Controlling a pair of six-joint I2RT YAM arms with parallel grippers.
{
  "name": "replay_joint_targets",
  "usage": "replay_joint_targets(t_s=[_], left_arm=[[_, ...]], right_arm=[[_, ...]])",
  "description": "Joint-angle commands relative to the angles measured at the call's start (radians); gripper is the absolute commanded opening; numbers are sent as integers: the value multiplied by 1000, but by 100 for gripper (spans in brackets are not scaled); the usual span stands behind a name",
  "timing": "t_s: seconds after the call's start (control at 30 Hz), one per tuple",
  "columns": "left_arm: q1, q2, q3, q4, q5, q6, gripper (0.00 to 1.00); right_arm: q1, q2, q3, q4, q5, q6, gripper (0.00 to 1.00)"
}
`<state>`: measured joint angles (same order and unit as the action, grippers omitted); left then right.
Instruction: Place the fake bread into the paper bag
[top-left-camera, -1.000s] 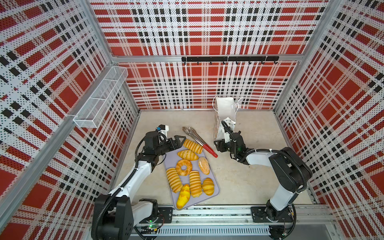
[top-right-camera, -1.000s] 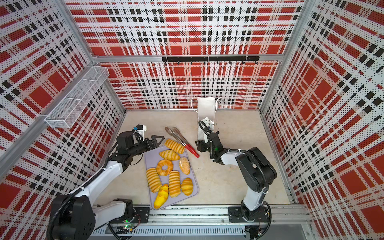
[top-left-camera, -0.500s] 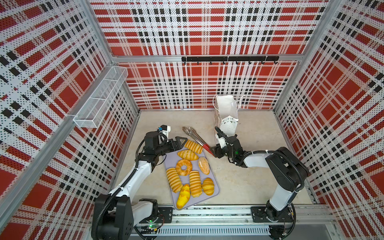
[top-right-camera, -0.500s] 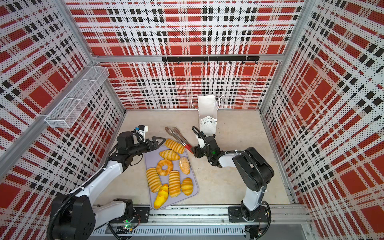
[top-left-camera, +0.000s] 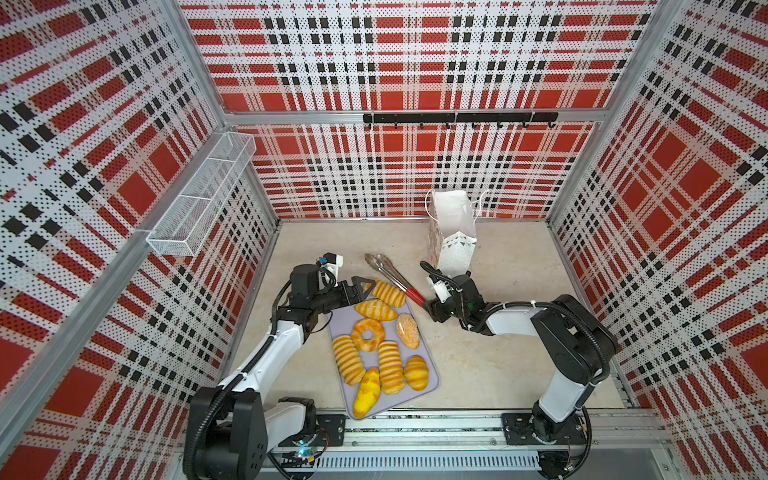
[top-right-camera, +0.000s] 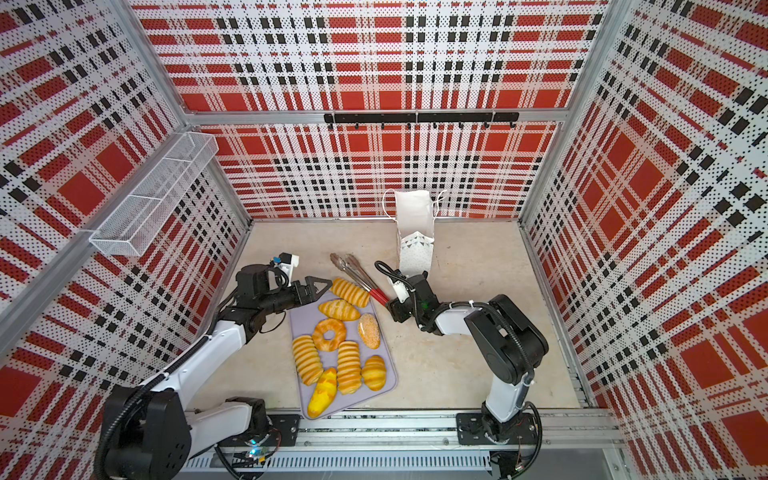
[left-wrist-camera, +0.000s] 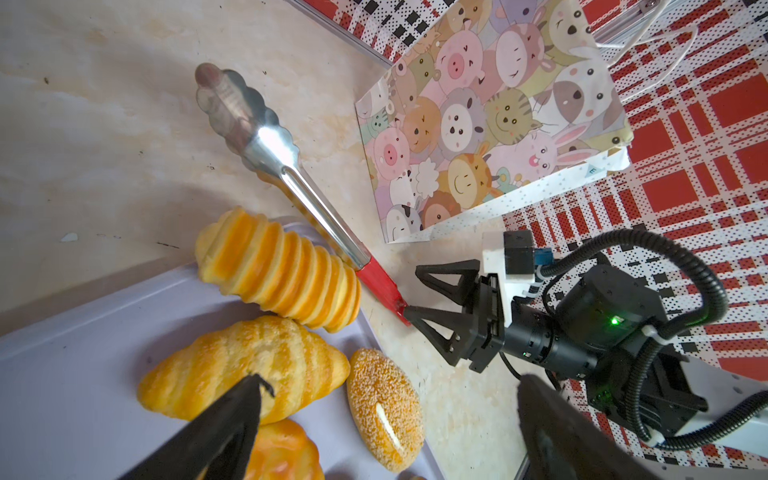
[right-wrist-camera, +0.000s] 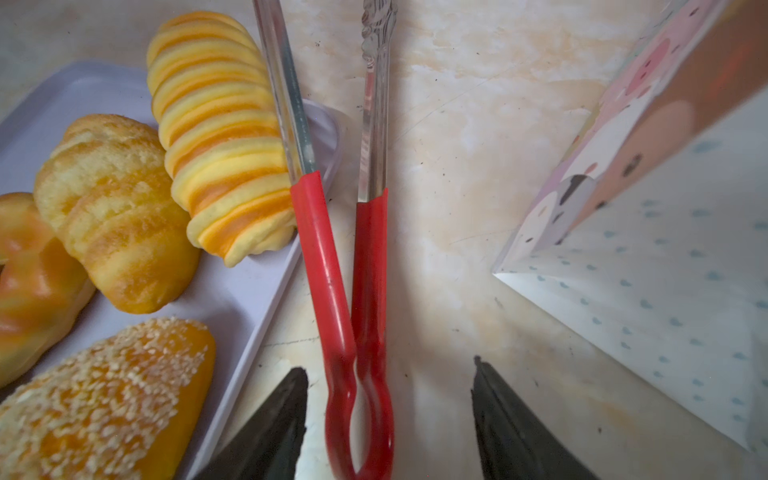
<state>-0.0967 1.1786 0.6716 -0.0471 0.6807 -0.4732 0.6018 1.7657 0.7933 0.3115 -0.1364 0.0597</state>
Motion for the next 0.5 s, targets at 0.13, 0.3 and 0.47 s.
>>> replay_joint_targets(t_s=[0.13,0.3,0.47], left_arm=[[10,-5,-18,-21,14,27,98],[18,-7,-23,-20,17,25,98],[23,-6,-28,-15,29,25,99]], right_arm=[[32,61,71,-23,23,-63,65],[33,115,84,4,25,-62,59],[34,168,137,-25,33,-76,55]])
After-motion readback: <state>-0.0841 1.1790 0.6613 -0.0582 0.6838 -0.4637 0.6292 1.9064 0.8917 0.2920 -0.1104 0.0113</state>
